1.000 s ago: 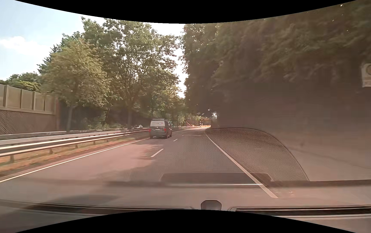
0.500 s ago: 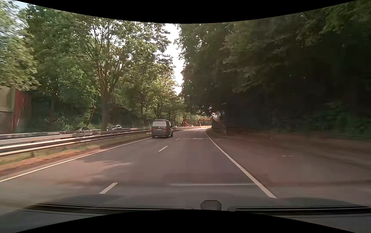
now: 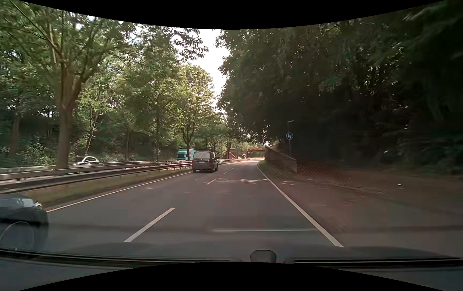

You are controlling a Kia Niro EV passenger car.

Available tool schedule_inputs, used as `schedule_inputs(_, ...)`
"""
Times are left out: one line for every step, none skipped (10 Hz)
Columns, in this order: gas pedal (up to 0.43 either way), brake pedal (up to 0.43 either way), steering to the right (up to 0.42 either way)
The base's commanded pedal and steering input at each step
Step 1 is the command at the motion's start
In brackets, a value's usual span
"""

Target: Follow the waypoints while adhering to traffic rules and regulations

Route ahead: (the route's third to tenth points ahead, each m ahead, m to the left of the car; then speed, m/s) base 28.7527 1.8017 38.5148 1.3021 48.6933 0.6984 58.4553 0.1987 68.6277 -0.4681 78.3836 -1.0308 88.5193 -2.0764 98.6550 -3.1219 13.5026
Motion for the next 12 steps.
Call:
schedule_inputs(0.098, 0.000, 0.000)
schedule_inputs(0.098, 0.000, 0.001)
schedule_inputs(0.098, 0.000, 0.001)
schedule_inputs(0.098, 0.000, 0.001)
schedule_inputs(0.098, 0.000, 0.001)
schedule_inputs(0.110, 0.000, 0.002)
schedule_inputs(0.110, 0.000, 0.002)
schedule_inputs(0.110, 0.000, 0.002)
schedule_inputs(0.118, 0.000, 0.002)
schedule_inputs(0.118, 0.000, 0.002)
schedule_inputs(0.130, 0.000, 0.002)
schedule_inputs(0.130, 0.000, 0.002)
